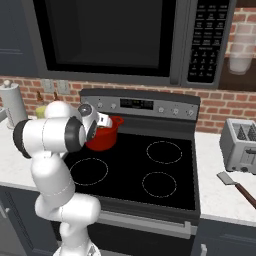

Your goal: Put the bell pepper and broccoli in the pot. Retrieve the spatula and lightly stir the vegetables in the pot.

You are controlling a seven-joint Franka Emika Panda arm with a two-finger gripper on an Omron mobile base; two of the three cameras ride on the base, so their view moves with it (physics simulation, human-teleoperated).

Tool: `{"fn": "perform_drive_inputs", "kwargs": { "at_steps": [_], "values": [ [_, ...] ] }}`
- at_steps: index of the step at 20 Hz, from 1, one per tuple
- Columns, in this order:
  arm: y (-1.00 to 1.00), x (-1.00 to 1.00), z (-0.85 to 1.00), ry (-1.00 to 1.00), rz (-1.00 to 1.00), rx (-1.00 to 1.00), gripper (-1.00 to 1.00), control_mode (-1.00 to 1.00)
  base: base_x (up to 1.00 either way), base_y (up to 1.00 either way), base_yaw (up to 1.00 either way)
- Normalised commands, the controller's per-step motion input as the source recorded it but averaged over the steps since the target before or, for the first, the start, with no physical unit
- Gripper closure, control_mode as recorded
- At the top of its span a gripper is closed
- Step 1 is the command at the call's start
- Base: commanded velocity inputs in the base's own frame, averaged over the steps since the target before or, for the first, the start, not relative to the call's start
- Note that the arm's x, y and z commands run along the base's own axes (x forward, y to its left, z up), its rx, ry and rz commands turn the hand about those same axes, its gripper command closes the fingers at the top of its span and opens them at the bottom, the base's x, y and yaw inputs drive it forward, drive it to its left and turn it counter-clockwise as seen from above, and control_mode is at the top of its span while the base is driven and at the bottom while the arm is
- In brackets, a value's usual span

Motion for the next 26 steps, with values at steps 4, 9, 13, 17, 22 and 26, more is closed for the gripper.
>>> {"fn": "perform_drive_inputs", "kwargs": {
  "at_steps": [4,9,13,17,22,26],
  "values": [
    [0.00,0.01,0.00,0.00,0.00,0.00,-1.00,-1.00,0.00,0.00,0.00],
    [0.00,-0.01,0.14,0.00,0.00,0.00,-1.00,-1.00,0.00,0.00,0.00],
    [-0.02,-0.31,0.70,-0.05,0.00,0.01,-1.00,-1.00,0.00,0.00,0.00],
    [-0.24,-0.64,1.00,-0.12,0.00,0.08,-1.00,-1.00,0.00,0.00,0.00],
    [-0.34,-0.69,1.00,-0.01,0.00,0.13,-1.00,-1.00,0.00,0.00,0.00],
    [-0.36,-0.59,1.00,0.21,-0.03,0.19,-1.00,-1.00,0.00,0.00,0.00]
  ]
}}
